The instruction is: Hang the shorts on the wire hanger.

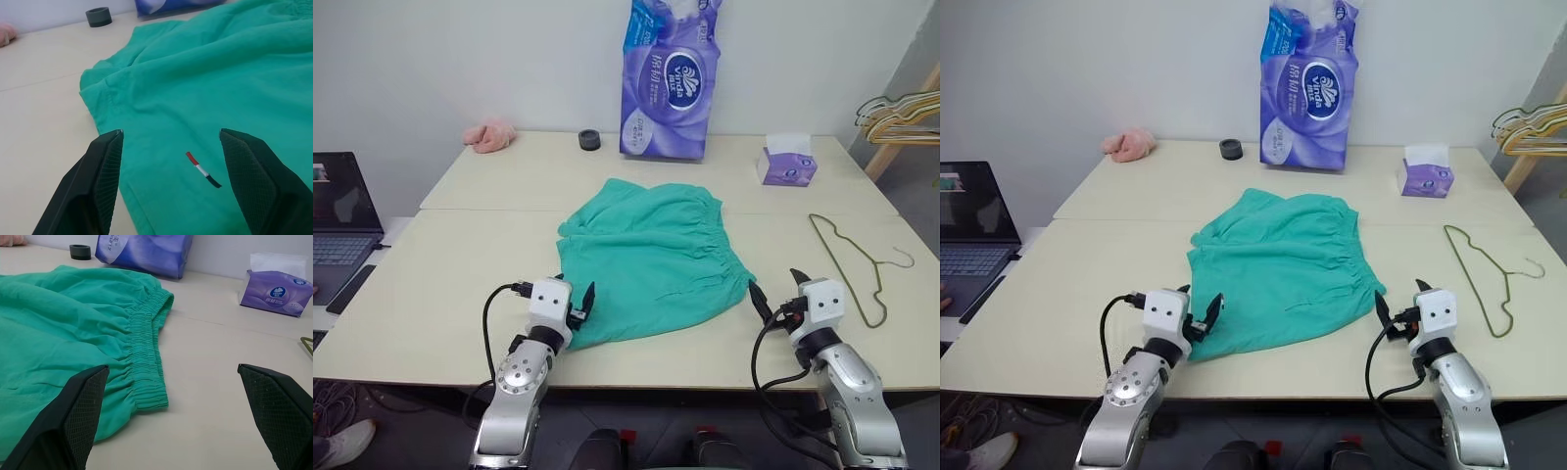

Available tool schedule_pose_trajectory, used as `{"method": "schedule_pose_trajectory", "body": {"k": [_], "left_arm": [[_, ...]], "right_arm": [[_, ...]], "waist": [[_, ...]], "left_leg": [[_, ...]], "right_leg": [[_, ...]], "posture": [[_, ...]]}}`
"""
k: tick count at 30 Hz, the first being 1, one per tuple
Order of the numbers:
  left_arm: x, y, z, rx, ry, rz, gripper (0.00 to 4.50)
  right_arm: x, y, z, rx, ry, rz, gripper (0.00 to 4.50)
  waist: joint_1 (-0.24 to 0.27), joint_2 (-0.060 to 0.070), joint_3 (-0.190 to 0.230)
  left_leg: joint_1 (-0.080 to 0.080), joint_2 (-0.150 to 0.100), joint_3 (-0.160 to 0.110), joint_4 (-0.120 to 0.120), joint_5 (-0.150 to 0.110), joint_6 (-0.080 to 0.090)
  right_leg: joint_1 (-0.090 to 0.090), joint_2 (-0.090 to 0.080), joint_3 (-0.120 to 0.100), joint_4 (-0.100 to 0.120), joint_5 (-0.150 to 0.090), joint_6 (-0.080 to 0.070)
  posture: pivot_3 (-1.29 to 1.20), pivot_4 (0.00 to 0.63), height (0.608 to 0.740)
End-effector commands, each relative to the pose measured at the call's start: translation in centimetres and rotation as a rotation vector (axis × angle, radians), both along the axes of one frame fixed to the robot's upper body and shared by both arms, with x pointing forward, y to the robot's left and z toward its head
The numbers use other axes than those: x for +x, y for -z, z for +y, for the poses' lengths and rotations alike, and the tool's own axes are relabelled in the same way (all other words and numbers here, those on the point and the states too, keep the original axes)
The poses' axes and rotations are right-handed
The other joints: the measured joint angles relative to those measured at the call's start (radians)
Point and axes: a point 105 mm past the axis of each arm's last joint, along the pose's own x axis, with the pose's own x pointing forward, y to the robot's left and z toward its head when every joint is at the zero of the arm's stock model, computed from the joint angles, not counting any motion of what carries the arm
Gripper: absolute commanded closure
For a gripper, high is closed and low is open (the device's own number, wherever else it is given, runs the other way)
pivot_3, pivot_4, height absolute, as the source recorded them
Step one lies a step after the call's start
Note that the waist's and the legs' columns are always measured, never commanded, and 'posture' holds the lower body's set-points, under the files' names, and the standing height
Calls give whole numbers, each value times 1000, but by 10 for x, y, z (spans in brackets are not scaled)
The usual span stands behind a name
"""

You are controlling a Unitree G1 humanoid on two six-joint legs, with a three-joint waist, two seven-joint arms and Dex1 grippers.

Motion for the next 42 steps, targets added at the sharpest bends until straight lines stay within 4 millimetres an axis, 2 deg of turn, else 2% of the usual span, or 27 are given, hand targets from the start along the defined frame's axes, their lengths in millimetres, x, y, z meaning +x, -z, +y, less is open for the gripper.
{"method": "schedule_pose_trajectory", "body": {"k": [1, 26, 32, 34, 36, 38, 42], "left_arm": [[4, -18, -3, -13, 23, -76, 1197], [10, -17, -10, 10, 78, -66, 1197], [12, -15, -11, -4, 117, -43, 1197], [4, -21, -20, -103, 261, -29, 1032], [-8, -17, -31, -43, 456, 18, 645], [-14, -12, -32, 9, 547, 63, 46], [-26, -7, -26, 103, 745, 205, 15]], "right_arm": [[3, -21, 3, 3, -14, -78, 6], [2, -21, 1, -2, -26, -77, 6], [0, -22, 7, 24, -79, -65, 6], [-4, -20, 15, 8, -160, -38, 0], [-16, -13, 28, -22, -315, 40, 0], [-26, -8, 34, -60, -408, 86, 0], [-44, -7, 39, -215, -580, 151, 0]], "waist": [[0, 0, -1], [-5, 0, -15], [-18, 1, -22], [-26, 2, -26], [-29, 2, -27], [-33, 3, -28], [-37, 3, -28]], "left_leg": [[0, 0, 0, 0, 0, 0], [1, 0, 1, 0, 0, 0], [2, 0, 2, 1, 0, 0], [2, 0, 2, 1, 0, 0], [2, -1, 3, 1, 0, 0], [4, 0, 3, 0, 0, 0], [10, 0, 4, 0, 0, 0]], "right_leg": [[0, 0, 0, 0, 0, 0], [0, 0, 0, 2, 0, 0], [1, 1, -1, 2, 0, 0], [1, 1, -1, 2, 0, 0], [1, 1, -1, 2, 0, 0], [2, 3, -1, 2, 0, 0], [8, 7, 0, 2, -4, -1]], "posture": [[89, 51, 740], [55, 28, 740], [36, 16, 740], [32, 13, 740], [30, 14, 740], [22, 18, 740], [22, 18, 740]]}}
